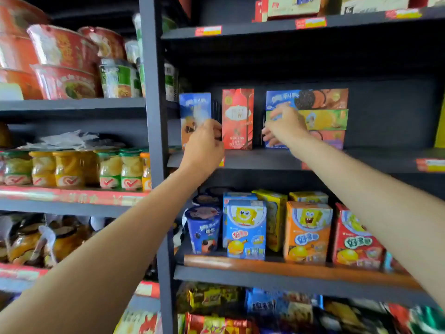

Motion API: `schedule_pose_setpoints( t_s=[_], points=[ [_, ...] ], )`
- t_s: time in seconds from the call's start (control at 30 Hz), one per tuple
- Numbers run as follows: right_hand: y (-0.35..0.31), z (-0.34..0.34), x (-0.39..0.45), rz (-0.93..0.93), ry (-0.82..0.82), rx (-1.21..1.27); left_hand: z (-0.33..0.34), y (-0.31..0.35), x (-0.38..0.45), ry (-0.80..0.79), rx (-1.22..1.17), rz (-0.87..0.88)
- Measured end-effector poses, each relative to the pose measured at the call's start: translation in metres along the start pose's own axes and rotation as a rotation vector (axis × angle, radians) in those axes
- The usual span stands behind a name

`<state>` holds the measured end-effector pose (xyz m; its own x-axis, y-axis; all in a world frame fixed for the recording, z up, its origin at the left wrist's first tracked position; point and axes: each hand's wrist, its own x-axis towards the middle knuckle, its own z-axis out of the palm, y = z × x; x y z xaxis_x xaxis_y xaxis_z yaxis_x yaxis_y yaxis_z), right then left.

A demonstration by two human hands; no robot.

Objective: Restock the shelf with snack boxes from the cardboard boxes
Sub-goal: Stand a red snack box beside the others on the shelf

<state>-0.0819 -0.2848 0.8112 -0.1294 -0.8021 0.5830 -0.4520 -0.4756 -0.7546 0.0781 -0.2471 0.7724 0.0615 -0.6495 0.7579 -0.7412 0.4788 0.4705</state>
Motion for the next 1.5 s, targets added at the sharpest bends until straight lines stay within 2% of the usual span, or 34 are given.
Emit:
schedule_pose_setpoints(
  t_s=[0.07,0.1,0.17,0.27,0.33,0.4,0.47,0.5,0.63,0.77,0.87,0.97,1.1,1.23,1.33,1.4,1.47,1.5],
  points=[
    [-0.002,0.012,-0.052,-0.113,0.080,0.091,-0.003,-0.009,-0.050,0.041,-0.099,0.097],
    [0.001,0.024,-0.083,-0.151,0.041,0.101,-0.002,-0.018,-0.080,0.044,-0.141,0.104],
    [0.017,0.054,-0.151,-0.154,-0.145,0.052,0.005,-0.044,-0.153,0.002,-0.166,0.001],
    [0.084,0.102,-0.252,-0.060,-0.562,-0.130,0.020,-0.098,-0.273,-0.187,-0.095,-0.324],
    [0.154,0.131,-0.320,0.114,-0.798,-0.236,0.031,-0.136,-0.353,-0.346,-0.020,-0.530],
    [0.225,0.155,-0.393,0.380,-1.009,-0.266,0.044,-0.171,-0.428,-0.471,0.054,-0.688],
    [0.294,0.170,-0.466,0.728,-1.100,-0.240,0.059,-0.198,-0.502,-0.581,0.098,-0.824],
    [0.324,0.174,-0.501,0.832,-1.139,-0.283,0.069,-0.210,-0.541,-0.640,0.113,-0.876],
    [0.440,0.190,-0.644,1.010,-1.414,-0.433,0.118,-0.245,-0.687,-0.874,0.175,-1.023],
    [0.539,0.203,-0.768,0.871,-1.591,-0.613,0.176,-0.284,-0.812,-1.027,0.209,-1.136],
    [0.593,0.221,-0.836,0.692,-1.729,-0.658,0.214,-0.315,-0.883,-1.119,0.115,-1.163],
    [0.633,0.235,-0.890,0.585,-1.850,-0.684,0.234,-0.342,-0.924,-1.126,0.083,-1.196],
    [0.660,0.248,-0.925,0.558,-1.948,-0.770,0.245,-0.358,-0.946,-1.138,0.093,-1.227],
    [0.643,0.245,-0.903,0.531,-2.002,-0.713,0.245,-0.347,-0.941,-1.208,0.121,-1.232],
    [0.615,0.234,-0.835,0.590,-1.937,-0.588,0.238,-0.327,-0.899,-1.273,0.080,-1.235],
    [0.588,0.221,-0.767,0.757,-1.819,-0.462,0.227,-0.308,-0.849,-1.268,0.027,-1.215],
    [0.551,0.200,-0.689,0.918,-1.685,-0.318,0.216,-0.284,-0.782,-1.223,-0.068,-1.202],
    [0.531,0.188,-0.648,0.944,-1.643,-0.280,0.204,-0.272,-0.739,-1.132,-0.112,-1.204]
  ],
)
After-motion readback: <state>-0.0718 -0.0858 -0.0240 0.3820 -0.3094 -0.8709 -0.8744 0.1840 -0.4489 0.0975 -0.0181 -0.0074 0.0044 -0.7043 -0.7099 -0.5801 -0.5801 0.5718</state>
